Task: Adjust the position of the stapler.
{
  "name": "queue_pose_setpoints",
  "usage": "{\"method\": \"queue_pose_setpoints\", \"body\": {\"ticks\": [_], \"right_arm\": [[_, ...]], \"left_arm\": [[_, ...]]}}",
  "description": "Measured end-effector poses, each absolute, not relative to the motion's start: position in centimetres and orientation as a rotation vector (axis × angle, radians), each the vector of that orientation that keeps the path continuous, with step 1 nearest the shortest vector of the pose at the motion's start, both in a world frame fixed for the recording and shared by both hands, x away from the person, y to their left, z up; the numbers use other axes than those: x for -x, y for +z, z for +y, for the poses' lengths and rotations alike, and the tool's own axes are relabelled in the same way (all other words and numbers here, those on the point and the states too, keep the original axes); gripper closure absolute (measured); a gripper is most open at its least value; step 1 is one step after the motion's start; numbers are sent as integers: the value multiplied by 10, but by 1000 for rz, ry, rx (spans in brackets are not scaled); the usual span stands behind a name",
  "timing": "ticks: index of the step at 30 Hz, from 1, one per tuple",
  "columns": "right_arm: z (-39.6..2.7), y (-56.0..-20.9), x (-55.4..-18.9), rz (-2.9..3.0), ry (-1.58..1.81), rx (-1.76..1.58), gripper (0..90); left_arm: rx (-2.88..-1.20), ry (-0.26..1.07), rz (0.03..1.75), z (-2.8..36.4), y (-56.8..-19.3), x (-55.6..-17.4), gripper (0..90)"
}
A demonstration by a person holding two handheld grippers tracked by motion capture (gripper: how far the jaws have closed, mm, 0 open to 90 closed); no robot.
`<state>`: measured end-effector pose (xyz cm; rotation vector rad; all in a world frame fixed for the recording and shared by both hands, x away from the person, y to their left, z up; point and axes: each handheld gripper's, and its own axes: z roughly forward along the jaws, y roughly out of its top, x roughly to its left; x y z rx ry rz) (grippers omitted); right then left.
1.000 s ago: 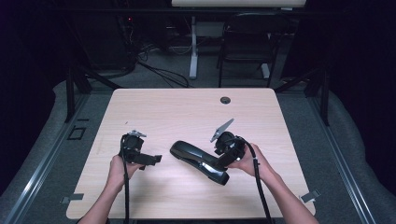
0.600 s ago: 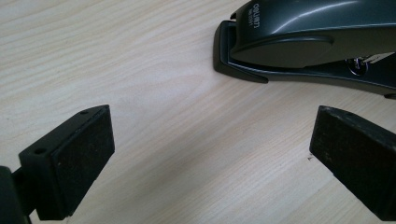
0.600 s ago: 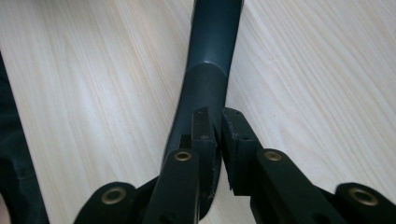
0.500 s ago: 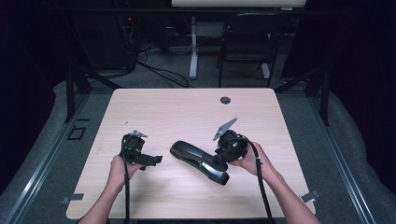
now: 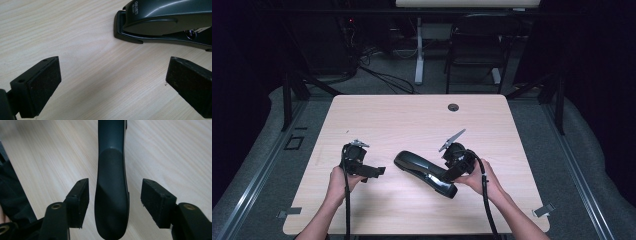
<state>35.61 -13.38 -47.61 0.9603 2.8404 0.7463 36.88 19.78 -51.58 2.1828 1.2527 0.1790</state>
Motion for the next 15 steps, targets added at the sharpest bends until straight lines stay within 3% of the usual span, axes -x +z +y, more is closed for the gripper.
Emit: {"method": "queue_pose_setpoints", "body": {"ticks": [4, 7, 15], "right_arm": [[-127, -483, -357, 2836, 706, -927, 446], [-120, -490, -361, 2856, 693, -888, 553], [-120, -494, -366, 2836, 727, -725, 575]], "left_arm": [[-2190, 173, 1251, 196, -516, -369, 0], [-2194, 173, 1249, 196, -517, -369, 0], [-2200, 173, 1244, 195, -517, -370, 0]]}}
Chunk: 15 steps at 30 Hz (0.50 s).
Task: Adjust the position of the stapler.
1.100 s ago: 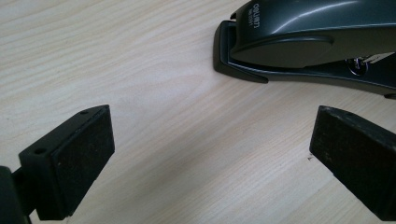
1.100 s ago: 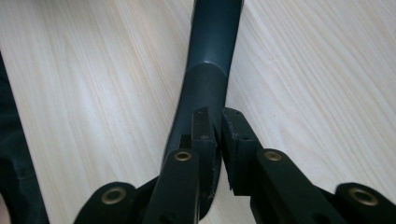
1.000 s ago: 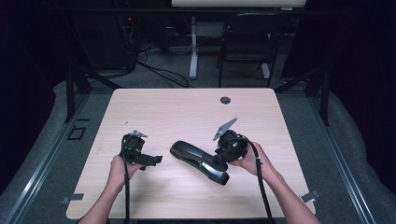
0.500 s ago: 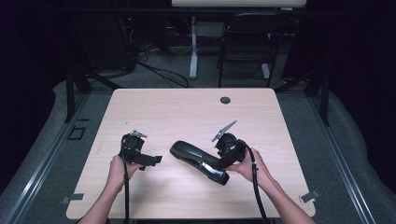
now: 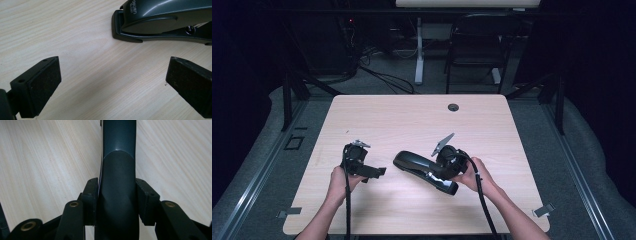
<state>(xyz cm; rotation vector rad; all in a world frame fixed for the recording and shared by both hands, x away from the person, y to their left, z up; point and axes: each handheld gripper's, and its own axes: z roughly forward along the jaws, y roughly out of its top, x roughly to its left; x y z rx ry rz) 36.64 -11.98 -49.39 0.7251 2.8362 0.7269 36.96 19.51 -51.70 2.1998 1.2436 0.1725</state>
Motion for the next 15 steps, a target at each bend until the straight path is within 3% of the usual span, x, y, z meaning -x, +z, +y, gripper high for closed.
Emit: {"method": "queue_pose_setpoints", "body": {"ticks": [15], "right_arm": [[-122, -494, -386, 2974, 784, -279, 575]], "left_arm": [[-2203, 168, 1247, 196, -517, -370, 0]]}}
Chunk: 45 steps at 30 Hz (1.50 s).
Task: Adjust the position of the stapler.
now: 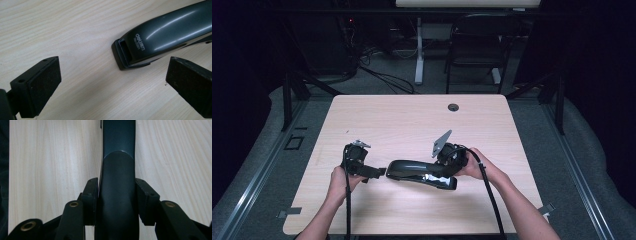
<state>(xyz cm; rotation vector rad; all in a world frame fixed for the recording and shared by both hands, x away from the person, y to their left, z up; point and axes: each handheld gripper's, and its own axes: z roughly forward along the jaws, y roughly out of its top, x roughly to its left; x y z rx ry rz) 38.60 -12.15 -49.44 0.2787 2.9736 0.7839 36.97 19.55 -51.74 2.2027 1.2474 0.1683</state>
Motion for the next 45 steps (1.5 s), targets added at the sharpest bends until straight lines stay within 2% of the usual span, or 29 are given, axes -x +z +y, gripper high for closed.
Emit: {"method": "queue_pose_setpoints", "body": {"ticks": [3, 5, 8, 12, 16, 17, 35, 43, 44, 45], "right_arm": [[-121, -494, -388, 2994, 761, -325, 549], [-123, -494, -388, 2975, 727, -411, 412], [-138, -491, -382, 2934, 725, -529, 373], [-160, -491, -368, 2890, 732, -670, 425], [-169, -489, -364, 2887, 751, -720, 556], [-169, -488, -364, 2881, 740, -719, 561], [-169, -494, -382, 2795, 806, -743, 530], [-162, -495, -385, 2785, 835, -754, 516], [-162, -494, -385, 2778, 843, -766, 490], [-162, -493, -384, 2758, 877, -788, 391]], "left_arm": [[-2199, 172, 1249, 196, -517, -369, 0], [-2189, 171, 1243, 198, -517, -369, 0], [-2162, 175, 1237, 200, -515, -368, 0], [-2164, 170, 1233, 198, -515, -369, 0], [-2179, 174, 1219, 195, -514, -368, 0], [-2174, 177, 1216, 196, -514, -368, 0], [-2169, 167, 1194, 193, -514, -368, 0], [-2128, 211, 1179, 193, -507, -365, 0], [-2123, 223, 1172, 191, -506, -363, 0], [-2124, 231, 1165, 190, -505, -362, 0]]}}
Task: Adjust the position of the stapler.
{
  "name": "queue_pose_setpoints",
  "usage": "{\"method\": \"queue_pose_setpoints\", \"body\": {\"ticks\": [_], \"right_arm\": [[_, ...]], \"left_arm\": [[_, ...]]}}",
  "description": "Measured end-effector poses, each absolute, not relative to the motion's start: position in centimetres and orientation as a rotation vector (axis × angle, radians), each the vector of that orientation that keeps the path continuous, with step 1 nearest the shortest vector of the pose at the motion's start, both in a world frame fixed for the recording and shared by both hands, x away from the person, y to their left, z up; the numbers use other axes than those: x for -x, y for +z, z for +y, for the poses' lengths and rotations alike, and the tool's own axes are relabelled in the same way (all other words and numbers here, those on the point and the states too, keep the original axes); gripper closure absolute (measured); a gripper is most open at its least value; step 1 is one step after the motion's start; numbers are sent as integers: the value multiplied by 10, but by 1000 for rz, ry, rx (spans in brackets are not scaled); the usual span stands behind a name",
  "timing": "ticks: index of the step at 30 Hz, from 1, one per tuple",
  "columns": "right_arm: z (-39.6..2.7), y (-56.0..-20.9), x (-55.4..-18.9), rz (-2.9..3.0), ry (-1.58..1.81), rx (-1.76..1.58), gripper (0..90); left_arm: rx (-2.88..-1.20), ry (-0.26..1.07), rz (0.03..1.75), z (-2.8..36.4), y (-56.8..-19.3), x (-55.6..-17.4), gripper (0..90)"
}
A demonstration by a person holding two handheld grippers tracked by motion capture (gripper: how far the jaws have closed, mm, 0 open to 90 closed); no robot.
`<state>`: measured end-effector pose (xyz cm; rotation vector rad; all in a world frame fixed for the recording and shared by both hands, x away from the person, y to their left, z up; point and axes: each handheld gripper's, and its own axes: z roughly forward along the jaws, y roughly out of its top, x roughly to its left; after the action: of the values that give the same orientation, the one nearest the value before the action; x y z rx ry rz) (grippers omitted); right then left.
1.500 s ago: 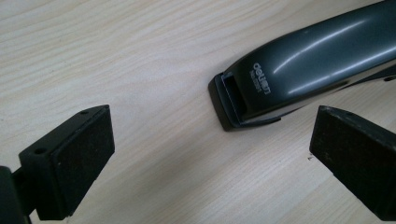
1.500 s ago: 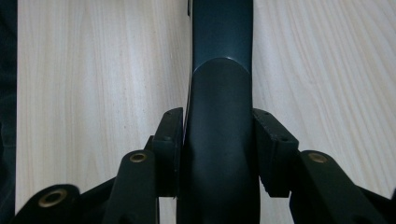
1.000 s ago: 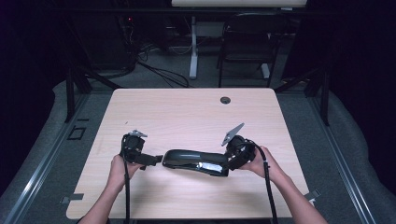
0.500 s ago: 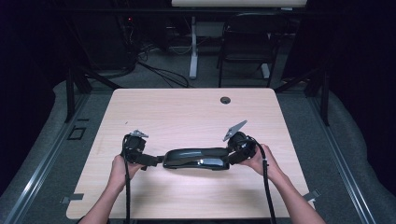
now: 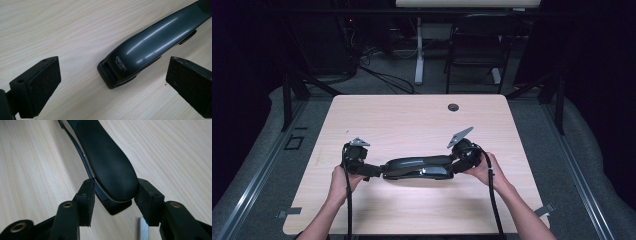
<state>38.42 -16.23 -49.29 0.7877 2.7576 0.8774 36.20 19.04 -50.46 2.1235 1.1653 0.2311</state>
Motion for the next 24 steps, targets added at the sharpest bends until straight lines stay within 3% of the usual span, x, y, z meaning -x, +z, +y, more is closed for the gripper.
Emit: {"method": "queue_pose_setpoints", "body": {"ticks": [1, 8, 18, 24], "right_arm": [[-163, -490, -384, 2752, 887, -814, 334], [-180, -483, -368, 2693, 882, -921, 153], [-215, -490, -342, 2620, 874, -1078, 161], [-211, -492, -340, 2600, 869, -1080, 178]], "left_arm": [[-2119, 233, 1162, 190, -504, -361, 0], [-2113, 251, 1131, 182, -501, -354, 0], [-2121, 259, 1106, 172, -501, -349, 0], [-2121, 267, 1098, 170, -500, -348, 0]]}}
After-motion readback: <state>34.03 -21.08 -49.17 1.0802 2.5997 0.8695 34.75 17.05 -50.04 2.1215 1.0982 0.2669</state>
